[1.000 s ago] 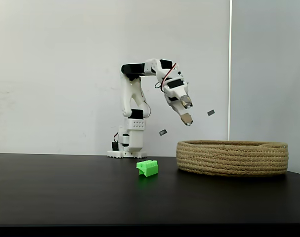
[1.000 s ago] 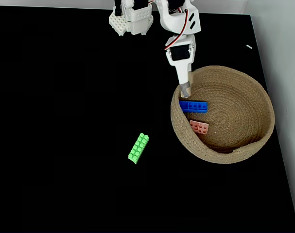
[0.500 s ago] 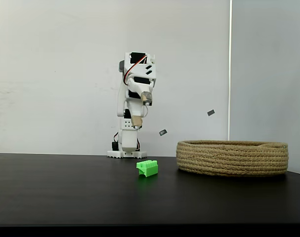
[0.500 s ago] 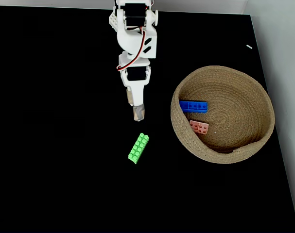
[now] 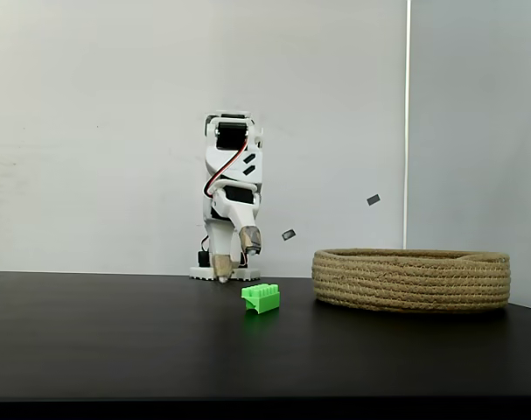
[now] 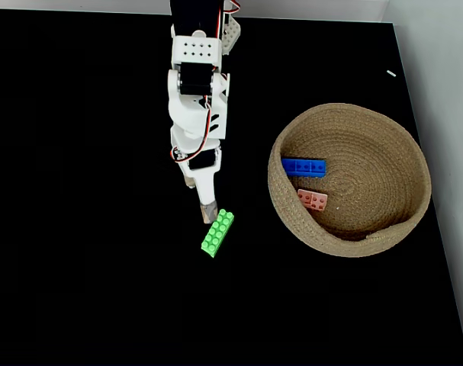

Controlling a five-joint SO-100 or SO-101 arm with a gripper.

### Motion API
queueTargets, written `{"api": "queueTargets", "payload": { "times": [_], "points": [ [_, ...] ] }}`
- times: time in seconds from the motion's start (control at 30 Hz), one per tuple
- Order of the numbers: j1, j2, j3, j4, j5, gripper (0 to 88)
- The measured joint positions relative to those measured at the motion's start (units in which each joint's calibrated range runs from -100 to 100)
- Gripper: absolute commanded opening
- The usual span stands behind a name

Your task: Place the lego blocks in the tray

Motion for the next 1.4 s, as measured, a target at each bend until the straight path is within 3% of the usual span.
{"api": "queueTargets", "payload": {
  "times": [0.5,0.6,0.73,1.0,1.07,1.2,1.4],
  "points": [
    [-0.2,6.6,-3.4,-0.6,0.0,37.5],
    [-0.2,7.2,-4.2,-1.0,0.0,32.5],
    [-0.2,7.3,-4.2,-1.1,1.2,15.6],
    [-1.4,7.3,-4.2,-1.1,4.0,14.4],
    [-1.4,7.3,-4.2,-1.1,4.0,17.8],
    [-1.1,7.3,-4.2,-1.1,3.4,36.6],
    [0.3,7.3,-4.8,-0.4,0.7,41.0]
  ]
}}
